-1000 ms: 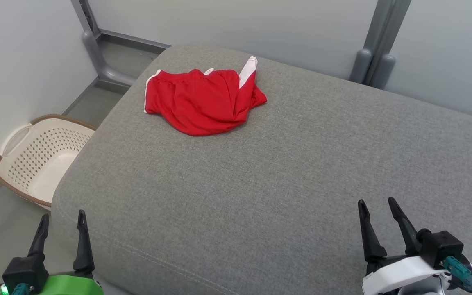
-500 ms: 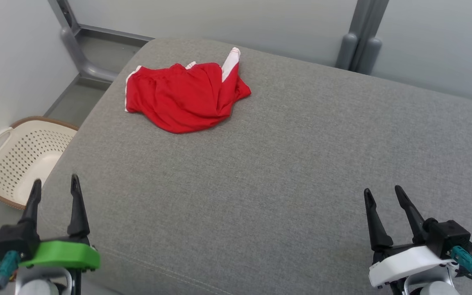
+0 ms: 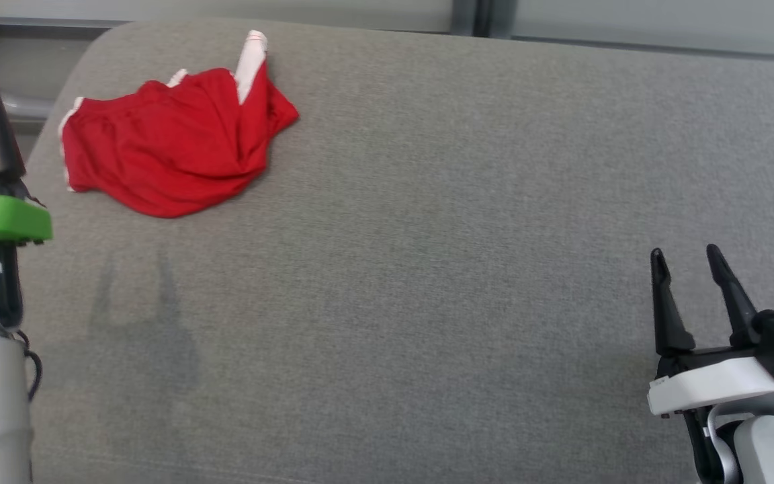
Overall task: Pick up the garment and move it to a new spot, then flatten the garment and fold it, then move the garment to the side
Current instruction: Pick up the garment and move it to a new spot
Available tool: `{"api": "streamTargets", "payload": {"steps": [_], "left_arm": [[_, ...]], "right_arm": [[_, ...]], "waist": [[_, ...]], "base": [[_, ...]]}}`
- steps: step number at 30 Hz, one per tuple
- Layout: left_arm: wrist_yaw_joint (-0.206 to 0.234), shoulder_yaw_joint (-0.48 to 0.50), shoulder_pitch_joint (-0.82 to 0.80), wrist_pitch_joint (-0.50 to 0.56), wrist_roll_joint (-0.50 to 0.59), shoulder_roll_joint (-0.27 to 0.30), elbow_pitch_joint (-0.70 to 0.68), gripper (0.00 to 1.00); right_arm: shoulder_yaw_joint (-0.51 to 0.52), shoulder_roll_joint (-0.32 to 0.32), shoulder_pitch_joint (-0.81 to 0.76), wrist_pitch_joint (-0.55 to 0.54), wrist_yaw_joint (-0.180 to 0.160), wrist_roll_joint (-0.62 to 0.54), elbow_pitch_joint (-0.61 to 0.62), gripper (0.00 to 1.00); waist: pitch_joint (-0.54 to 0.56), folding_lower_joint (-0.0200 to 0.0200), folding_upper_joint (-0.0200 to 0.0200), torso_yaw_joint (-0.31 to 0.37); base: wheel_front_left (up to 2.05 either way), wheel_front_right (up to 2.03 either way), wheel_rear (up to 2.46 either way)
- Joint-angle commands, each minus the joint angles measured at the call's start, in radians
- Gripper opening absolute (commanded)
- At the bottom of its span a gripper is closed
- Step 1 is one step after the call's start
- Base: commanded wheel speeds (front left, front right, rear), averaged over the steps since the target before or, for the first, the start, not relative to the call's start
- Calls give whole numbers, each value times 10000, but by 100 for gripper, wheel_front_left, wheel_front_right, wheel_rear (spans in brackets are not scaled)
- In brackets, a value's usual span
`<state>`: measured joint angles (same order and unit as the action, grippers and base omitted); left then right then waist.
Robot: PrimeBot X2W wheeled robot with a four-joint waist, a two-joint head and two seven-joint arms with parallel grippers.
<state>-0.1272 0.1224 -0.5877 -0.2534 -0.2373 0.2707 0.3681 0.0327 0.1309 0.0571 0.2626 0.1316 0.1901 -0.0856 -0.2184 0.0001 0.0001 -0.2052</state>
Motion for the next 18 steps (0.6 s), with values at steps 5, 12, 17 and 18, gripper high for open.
{"api": "streamTargets", "payload": {"steps": [5, 12, 17, 18], "left_arm": [[-48, -444, -1725, 304, -492, 768, 897, 100], [-43, -1058, -3185, 1348, -1152, 1344, 2563, 100], [-38, -1425, -3693, 2303, -1599, 1516, 3795, 100], [-30, -1509, -3712, 2579, -1707, 1554, 4089, 100]], "right_arm": [[601, -158, 239, 25, -18, -47, 400, 100], [765, -318, 515, 27, -18, -39, 731, 100], [820, -382, 627, 27, -20, -86, 801, 100], [836, -385, 649, 27, -20, -88, 797, 100]], "waist": [[-1949, -1, -1, 1966], [-2714, -1, -1, 2471], [-2931, -1, -1, 2626], [-2952, -1, -1, 2640]], "base": [[0, 0, 0], [0, 0, 0], [0, 0, 0], [0, 0, 0]]}}
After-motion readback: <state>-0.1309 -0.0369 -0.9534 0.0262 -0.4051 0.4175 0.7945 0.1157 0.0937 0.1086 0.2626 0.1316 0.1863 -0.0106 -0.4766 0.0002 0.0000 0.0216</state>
